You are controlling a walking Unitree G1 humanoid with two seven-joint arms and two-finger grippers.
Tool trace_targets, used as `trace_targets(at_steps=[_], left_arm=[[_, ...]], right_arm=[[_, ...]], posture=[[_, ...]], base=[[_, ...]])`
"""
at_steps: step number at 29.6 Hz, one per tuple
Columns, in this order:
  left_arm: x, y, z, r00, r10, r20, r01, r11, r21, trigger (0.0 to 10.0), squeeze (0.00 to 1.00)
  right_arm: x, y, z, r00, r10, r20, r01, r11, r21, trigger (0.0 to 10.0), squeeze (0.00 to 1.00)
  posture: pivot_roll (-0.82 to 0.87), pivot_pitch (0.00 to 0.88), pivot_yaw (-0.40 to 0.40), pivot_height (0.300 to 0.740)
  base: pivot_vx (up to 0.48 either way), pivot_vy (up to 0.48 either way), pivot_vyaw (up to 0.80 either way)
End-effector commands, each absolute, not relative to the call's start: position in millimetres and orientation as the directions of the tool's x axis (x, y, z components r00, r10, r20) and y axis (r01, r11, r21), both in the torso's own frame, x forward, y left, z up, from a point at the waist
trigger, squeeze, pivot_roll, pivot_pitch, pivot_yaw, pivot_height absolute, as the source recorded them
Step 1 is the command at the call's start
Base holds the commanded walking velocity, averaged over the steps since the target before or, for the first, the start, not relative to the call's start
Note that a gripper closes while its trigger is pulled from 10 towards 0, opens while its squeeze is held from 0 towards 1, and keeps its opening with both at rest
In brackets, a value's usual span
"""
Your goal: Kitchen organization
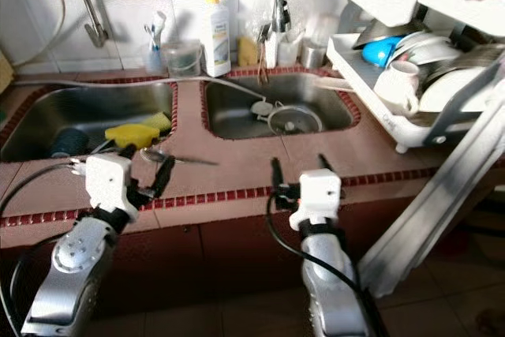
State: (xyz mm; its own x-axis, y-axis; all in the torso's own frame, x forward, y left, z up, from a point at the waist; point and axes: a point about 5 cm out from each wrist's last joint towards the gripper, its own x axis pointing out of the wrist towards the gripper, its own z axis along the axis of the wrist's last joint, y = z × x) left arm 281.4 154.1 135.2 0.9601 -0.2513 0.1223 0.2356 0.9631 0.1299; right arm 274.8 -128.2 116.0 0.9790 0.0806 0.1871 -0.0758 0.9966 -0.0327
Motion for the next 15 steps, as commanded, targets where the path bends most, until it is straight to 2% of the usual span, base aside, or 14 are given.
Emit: trace_targets(at_steps=[1, 6, 8, 15], left_arm=[[281.6, 158.8, 135.9, 0.965, -0.237, 0.116, 0.22, 0.965, 0.144, 10.0, 0.0], [281.9, 158.6, 134.3, 0.967, -0.237, 0.098, 0.223, 0.966, 0.133, 10.0, 0.0], [281.2, 157.1, 134.7, 0.965, -0.242, 0.106, 0.234, 0.969, 0.081, 10.0, 0.0], [283.0, 156.3, 131.3, 0.971, -0.23, 0.064, 0.223, 0.97, 0.098, 10.0, 0.0]], right_arm=[[275.6, -122.3, 121.5, 0.974, 0.097, 0.206, -0.094, 0.995, -0.027, 10.0, 0.0], [275.7, -121.9, 121.3, 0.974, 0.098, 0.204, -0.095, 0.995, -0.026, 10.0, 0.0], [275.3, -122.0, 121.0, 0.974, 0.098, 0.204, -0.095, 0.995, -0.026, 10.0, 0.0], [275.1, -121.9, 120.0, 0.974, 0.105, 0.2, -0.101, 0.994, -0.029, 10.0, 0.0]], posture=[[-0.11, 0.002, 0.0, 0.74], [-0.11, 0.001, 0.0, 0.74], [-0.11, 0.001, 0.0, 0.74], [-0.1, 0.0, -0.006, 0.74]], base=[[0.0, -0.345, 0.0], [0.0, -0.326, 0.0], [0.0, 0.0, 0.0], [0.0, 0.0, 0.0]])
